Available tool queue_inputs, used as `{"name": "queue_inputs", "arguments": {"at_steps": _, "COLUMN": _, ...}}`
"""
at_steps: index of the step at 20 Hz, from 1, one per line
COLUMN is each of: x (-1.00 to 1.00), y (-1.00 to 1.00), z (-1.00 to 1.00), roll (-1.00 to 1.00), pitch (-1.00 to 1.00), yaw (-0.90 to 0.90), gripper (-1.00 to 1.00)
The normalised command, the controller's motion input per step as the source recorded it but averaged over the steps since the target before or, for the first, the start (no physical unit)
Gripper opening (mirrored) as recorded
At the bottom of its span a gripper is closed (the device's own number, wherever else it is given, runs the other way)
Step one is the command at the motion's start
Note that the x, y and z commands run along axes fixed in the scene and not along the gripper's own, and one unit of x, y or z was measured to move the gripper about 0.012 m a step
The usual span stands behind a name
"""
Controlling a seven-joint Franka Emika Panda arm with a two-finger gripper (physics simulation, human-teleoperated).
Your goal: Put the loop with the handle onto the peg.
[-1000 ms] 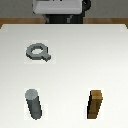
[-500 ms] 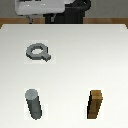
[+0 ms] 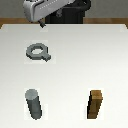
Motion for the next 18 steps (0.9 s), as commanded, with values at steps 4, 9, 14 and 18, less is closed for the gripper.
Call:
{"name": "queue_inputs", "arguments": {"at_steps": 4, "x": 0.0, "y": -0.5, "z": 0.0, "roll": 0.0, "pitch": 0.0, "yaw": 0.15, "gripper": 1.0}}
{"name": "queue_inputs", "arguments": {"at_steps": 9, "x": 0.0, "y": -0.2, "z": 0.0, "roll": 0.0, "pitch": 0.0, "yaw": 0.0, "gripper": 1.0}}
{"name": "queue_inputs", "arguments": {"at_steps": 14, "x": 0.05, "y": 0.0, "z": -0.6, "roll": 0.0, "pitch": 0.0, "yaw": 0.0, "gripper": 1.0}}
{"name": "queue_inputs", "arguments": {"at_steps": 18, "x": 0.0, "y": 0.0, "z": -0.25, "roll": 0.0, "pitch": 0.0, "yaw": 0.0, "gripper": 1.0}}
